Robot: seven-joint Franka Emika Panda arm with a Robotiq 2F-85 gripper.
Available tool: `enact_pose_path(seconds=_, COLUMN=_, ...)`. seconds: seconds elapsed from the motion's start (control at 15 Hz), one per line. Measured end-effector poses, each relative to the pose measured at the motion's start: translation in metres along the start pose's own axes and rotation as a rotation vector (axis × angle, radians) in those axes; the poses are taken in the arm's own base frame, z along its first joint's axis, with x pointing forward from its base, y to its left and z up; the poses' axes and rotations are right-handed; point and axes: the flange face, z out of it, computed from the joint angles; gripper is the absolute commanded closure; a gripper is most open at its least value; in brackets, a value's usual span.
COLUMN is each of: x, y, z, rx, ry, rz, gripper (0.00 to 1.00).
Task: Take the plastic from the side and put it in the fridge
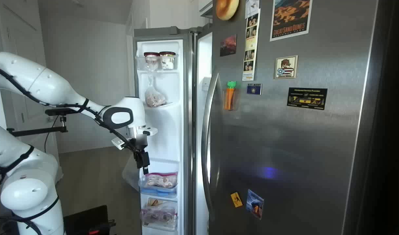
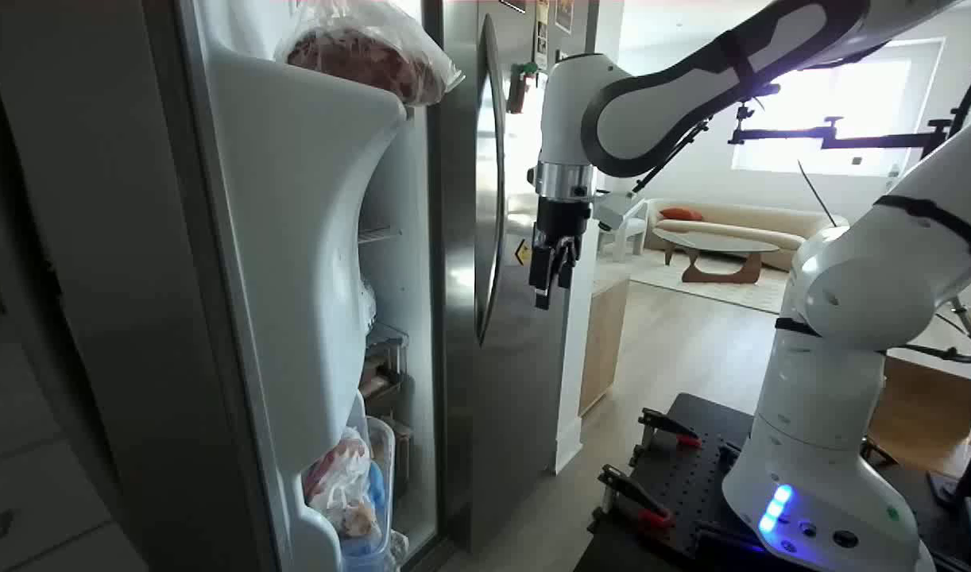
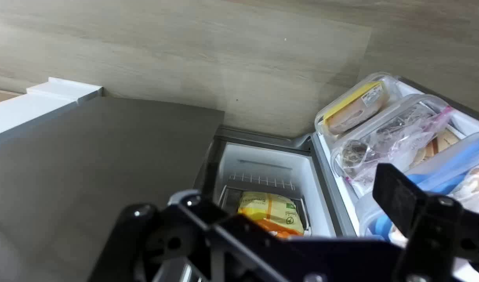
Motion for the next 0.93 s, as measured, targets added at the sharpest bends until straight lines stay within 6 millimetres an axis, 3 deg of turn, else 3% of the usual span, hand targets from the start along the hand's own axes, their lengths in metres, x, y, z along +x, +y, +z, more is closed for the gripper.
enact_pose_path(seconds=0.6, x=0.001, y=-0.002, z=-0.003, rx=-0.003, ry=0.008, rz=-0.010, gripper=0.00)
enact_pose_path(seconds=0.93, x=0.006, y=-0.009, z=-0.042, rx=-0.029, ry=0.077, rz=-0.066, gripper=0.00)
